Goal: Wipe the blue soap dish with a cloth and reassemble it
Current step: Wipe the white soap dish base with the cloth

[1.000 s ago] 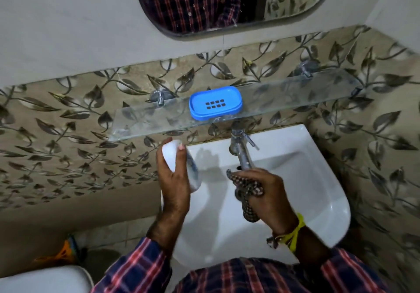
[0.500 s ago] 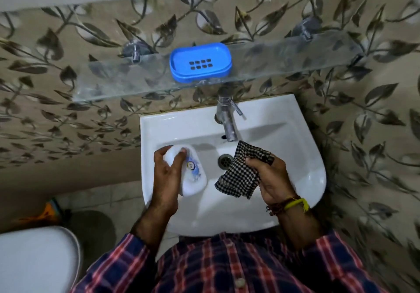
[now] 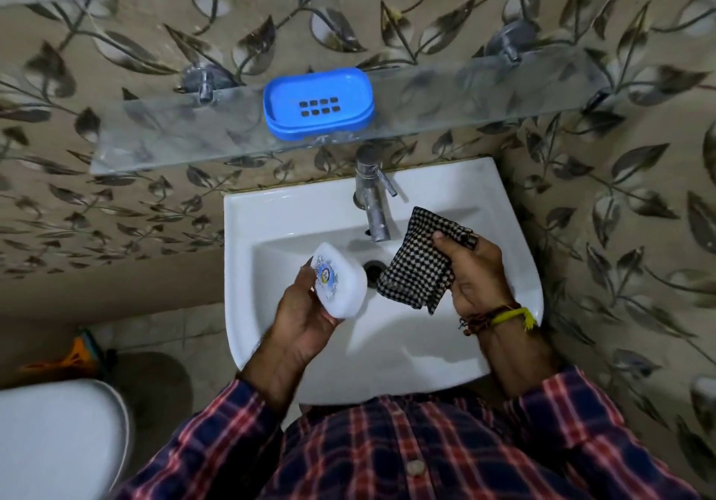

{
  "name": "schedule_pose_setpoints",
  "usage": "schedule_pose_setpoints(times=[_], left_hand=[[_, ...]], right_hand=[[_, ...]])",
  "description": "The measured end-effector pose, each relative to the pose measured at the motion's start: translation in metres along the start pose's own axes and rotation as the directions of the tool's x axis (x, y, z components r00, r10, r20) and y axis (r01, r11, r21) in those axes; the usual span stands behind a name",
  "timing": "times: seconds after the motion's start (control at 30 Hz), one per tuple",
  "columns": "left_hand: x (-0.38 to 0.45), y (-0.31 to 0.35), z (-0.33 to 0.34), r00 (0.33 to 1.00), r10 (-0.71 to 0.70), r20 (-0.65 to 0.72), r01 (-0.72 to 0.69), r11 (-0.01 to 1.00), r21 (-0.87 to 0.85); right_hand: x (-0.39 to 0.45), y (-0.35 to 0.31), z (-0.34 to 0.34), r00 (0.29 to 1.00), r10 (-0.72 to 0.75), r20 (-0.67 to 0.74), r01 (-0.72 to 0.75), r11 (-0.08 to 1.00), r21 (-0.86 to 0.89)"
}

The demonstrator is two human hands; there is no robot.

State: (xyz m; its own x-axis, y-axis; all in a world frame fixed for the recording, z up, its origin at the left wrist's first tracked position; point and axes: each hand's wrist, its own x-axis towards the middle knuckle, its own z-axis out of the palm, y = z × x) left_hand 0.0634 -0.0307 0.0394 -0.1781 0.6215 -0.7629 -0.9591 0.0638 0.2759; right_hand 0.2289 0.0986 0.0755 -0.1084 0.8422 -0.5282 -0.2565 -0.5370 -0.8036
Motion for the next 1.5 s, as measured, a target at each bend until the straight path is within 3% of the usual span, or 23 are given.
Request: schedule_pose_setpoints(times=[0.07, 0.13, 0.2, 0.33, 0.4, 0.53, 0.6, 0.67, 0.7, 0.8, 0.9, 1.1, 1.23, 1.3, 1.4, 1.5], left_hand=[[-0.002, -0.001, 0.008, 0.992, -0.07, 0.107, 0.079, 0.993, -0.083], [-0.004, -0.004, 0.018, 0.983, -0.101, 0.154, 0.1, 0.995, 0.014], [-0.004, -0.011, 0.029, 0.989, -0.085, 0.118, 0.069, 0.988, 0.136], [-0.002, -0.032, 0.047, 0.994, -0.063, 0.088, 0.05, 0.989, 0.142], [-0.002, -0.035, 0.051, 0.994, -0.045, 0.101, 0.026, 0.984, 0.178], [-0.006, -0.025, 0.044, 0.987, 0.052, 0.15, -0.074, 0.986, 0.149], [-0.01, -0.019, 0.039, 0.986, 0.08, 0.147, -0.102, 0.985, 0.142], [-0.014, -0.015, 0.039, 0.98, 0.093, 0.177, -0.121, 0.98, 0.155], [-0.017, -0.013, 0.039, 0.976, 0.099, 0.196, -0.132, 0.977, 0.167], [-0.023, -0.008, 0.042, 0.968, 0.114, 0.224, -0.159, 0.968, 0.196], [-0.027, 0.0, 0.042, 0.96, 0.15, 0.239, -0.201, 0.957, 0.207], [-0.031, 0.019, 0.048, 0.946, 0.23, 0.228, -0.276, 0.941, 0.197], [-0.036, 0.033, 0.05, 0.938, 0.251, 0.24, -0.299, 0.934, 0.193], [-0.035, 0.035, 0.049, 0.935, 0.285, 0.214, -0.335, 0.905, 0.261], [-0.037, 0.035, 0.051, 0.921, 0.342, 0.187, -0.389, 0.838, 0.383], [-0.038, 0.033, 0.05, 0.858, 0.453, 0.245, -0.509, 0.677, 0.532]], right_hand=[[0.011, -0.007, 0.001, 0.999, -0.026, 0.018, 0.027, 1.0, -0.015], [0.026, -0.011, 0.003, 0.997, -0.077, 0.01, 0.077, 0.995, -0.063], [0.045, -0.016, 0.003, 0.989, -0.144, -0.026, 0.137, 0.976, -0.168], [0.092, -0.034, -0.002, 0.958, -0.272, -0.092, 0.215, 0.892, -0.398], [0.111, -0.048, -0.005, 0.889, -0.457, -0.043, 0.358, 0.749, -0.557], [0.131, -0.058, 0.001, 0.603, -0.76, 0.243, 0.656, 0.299, -0.693], [0.137, -0.043, 0.009, 0.519, -0.747, 0.415, 0.705, 0.1, -0.702], [0.14, -0.012, 0.011, 0.532, -0.603, 0.595, 0.683, -0.109, -0.722], [0.141, 0.002, 0.01, 0.571, -0.524, 0.632, 0.668, -0.151, -0.729], [0.137, 0.02, 0.013, 0.658, -0.514, 0.55, 0.613, -0.058, -0.788], [0.133, 0.009, 0.019, 0.609, -0.659, 0.442, 0.577, -0.015, -0.817], [0.105, -0.011, 0.025, 0.731, -0.677, 0.087, 0.558, 0.519, -0.648], [0.094, -0.016, 0.022, 0.938, -0.33, -0.109, 0.289, 0.915, -0.283], [0.085, -0.017, 0.022, 0.971, -0.208, -0.116, 0.191, 0.971, -0.145], [0.071, -0.021, 0.024, 0.981, -0.141, -0.136, 0.139, 0.99, -0.028], [0.057, -0.022, 0.025, 0.985, -0.111, -0.131, 0.121, 0.99, 0.074]])
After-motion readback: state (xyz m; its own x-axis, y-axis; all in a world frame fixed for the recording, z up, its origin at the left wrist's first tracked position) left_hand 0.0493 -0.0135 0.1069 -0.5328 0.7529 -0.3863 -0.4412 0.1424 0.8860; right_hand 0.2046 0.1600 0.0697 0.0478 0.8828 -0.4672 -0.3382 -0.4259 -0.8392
